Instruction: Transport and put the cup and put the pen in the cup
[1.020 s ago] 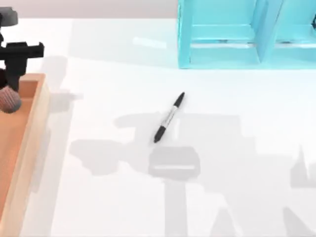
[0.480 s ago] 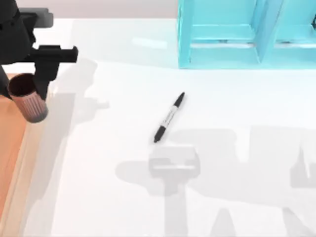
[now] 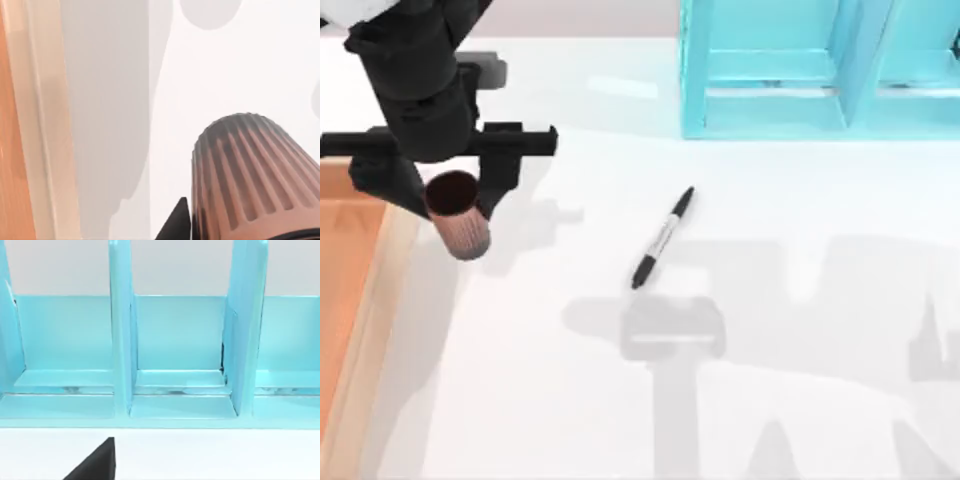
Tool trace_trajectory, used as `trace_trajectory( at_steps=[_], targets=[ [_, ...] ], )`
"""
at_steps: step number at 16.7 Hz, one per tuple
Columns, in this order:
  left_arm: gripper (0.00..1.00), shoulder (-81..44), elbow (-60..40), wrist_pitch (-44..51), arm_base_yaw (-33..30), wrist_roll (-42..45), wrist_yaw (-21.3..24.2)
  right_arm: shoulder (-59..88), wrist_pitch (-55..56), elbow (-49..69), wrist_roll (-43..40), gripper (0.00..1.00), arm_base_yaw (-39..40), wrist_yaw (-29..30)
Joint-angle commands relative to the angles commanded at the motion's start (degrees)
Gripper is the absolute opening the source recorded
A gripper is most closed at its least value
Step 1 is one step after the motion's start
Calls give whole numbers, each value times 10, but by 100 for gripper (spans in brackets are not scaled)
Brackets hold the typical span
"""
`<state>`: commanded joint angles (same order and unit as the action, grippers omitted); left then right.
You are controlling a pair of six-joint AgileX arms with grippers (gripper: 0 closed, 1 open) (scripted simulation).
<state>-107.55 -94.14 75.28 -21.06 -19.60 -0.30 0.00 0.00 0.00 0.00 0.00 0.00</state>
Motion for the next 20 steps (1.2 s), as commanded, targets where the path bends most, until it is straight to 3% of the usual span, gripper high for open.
trace_trajectory(
  at_steps=[4, 20],
  targets=[
    [0, -34, 32, -52, -40, -40, -2, 0, 0, 0, 0, 100, 0, 0],
    [0, -52, 111, -149, -39, -39, -2, 0, 0, 0, 0, 100, 0, 0]
  ],
)
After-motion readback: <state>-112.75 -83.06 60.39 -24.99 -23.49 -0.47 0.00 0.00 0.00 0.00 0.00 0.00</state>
